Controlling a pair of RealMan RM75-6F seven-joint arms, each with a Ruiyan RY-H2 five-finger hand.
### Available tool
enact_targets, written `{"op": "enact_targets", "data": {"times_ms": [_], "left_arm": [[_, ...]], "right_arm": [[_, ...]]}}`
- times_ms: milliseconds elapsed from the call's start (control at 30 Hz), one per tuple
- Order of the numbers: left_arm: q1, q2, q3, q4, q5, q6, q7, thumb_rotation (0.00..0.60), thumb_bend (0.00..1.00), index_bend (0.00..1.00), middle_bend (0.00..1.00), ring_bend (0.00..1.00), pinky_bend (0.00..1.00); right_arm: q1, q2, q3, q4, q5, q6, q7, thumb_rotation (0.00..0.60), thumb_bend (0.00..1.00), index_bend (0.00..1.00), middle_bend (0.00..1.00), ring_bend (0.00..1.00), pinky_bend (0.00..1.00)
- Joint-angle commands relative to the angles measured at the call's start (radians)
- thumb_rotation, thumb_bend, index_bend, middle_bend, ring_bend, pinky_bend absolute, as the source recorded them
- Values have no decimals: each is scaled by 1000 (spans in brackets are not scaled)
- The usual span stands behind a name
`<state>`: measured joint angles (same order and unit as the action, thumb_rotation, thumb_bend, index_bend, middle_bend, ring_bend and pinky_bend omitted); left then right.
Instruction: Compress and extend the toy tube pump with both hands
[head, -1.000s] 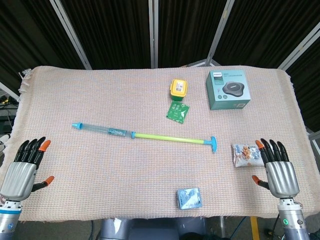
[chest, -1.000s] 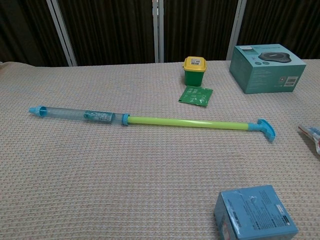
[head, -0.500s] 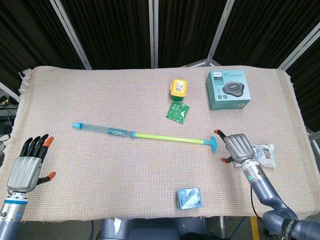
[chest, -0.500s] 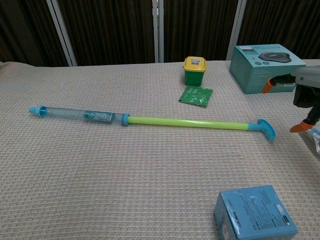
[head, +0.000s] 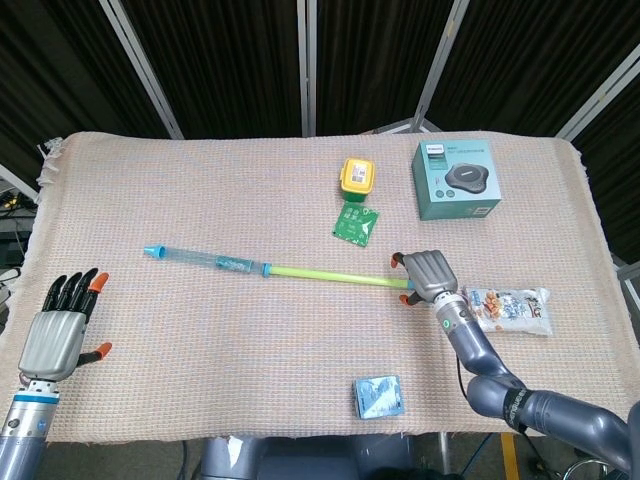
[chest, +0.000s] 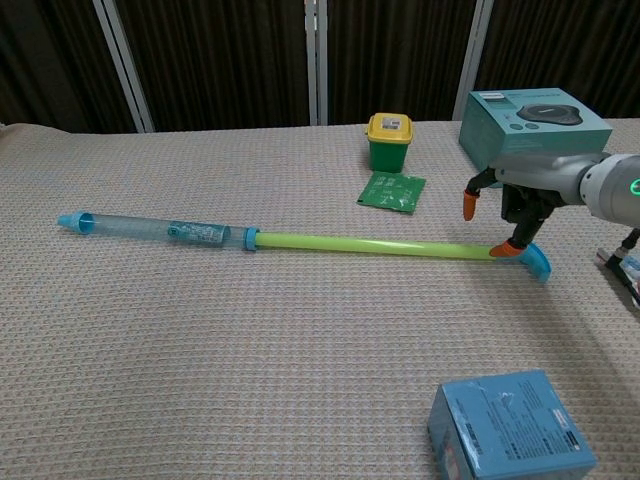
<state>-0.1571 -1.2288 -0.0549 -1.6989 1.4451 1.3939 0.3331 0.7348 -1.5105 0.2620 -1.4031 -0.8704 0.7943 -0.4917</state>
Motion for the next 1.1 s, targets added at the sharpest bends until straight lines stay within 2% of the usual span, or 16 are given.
{"op": "enact_targets", "data": {"times_ms": [33,200,1100], "left_arm": [[0,2,1,-2,0,3,-1,600,0,0,0,0,0],[-1,4,3,-2,-1,4,-4,600,0,0,0,0,0],[-10,-2,9,3,-18,-3,7,600,0,0,0,0,0]], "right_arm": [[24,-51,-22,51,34,37,-39,600,193,390,1000,1000,1000],[32,-70,-47,72,56,46,-53,600,197,442,1000,1000,1000],[44,-96,-91,173,72,50,-41,600,242,498,1000,1000,1000]]}}
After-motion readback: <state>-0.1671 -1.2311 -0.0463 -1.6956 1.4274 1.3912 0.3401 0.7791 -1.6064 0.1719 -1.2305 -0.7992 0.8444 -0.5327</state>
